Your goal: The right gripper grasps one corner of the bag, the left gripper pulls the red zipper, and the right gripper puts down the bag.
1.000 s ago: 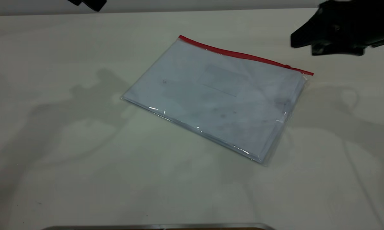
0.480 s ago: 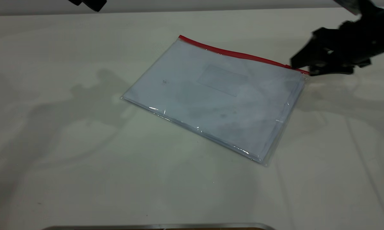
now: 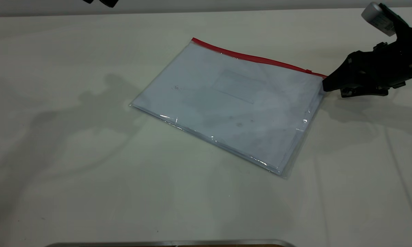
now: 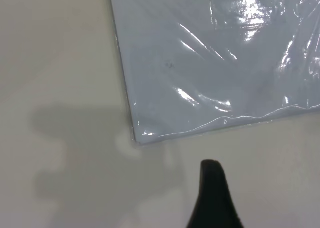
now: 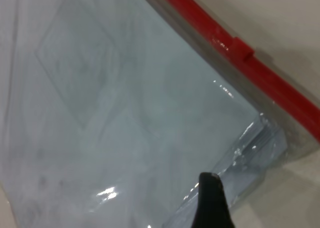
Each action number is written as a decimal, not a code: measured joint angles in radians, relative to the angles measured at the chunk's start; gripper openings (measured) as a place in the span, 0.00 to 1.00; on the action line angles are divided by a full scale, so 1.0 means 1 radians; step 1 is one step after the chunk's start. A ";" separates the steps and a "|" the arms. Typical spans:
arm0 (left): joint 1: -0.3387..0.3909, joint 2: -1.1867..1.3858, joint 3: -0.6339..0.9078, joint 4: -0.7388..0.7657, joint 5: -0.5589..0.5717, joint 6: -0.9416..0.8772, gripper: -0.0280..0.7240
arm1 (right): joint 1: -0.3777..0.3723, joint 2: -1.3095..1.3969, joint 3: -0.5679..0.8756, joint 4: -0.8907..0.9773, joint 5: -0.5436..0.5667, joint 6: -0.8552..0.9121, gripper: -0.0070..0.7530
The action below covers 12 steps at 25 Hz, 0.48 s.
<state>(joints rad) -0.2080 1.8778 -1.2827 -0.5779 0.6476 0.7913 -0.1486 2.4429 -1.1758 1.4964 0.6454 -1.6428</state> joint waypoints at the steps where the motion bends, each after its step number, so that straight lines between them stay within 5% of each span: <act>1: 0.000 0.000 0.000 -0.001 0.000 0.000 0.82 | 0.000 0.008 -0.008 -0.001 0.000 -0.004 0.78; 12: 0.000 0.000 0.000 -0.007 -0.008 0.000 0.82 | 0.009 0.053 -0.042 0.037 0.026 -0.104 0.78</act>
<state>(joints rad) -0.2080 1.8778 -1.2827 -0.5848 0.6400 0.7909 -0.1395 2.4954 -1.2176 1.5334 0.6709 -1.7463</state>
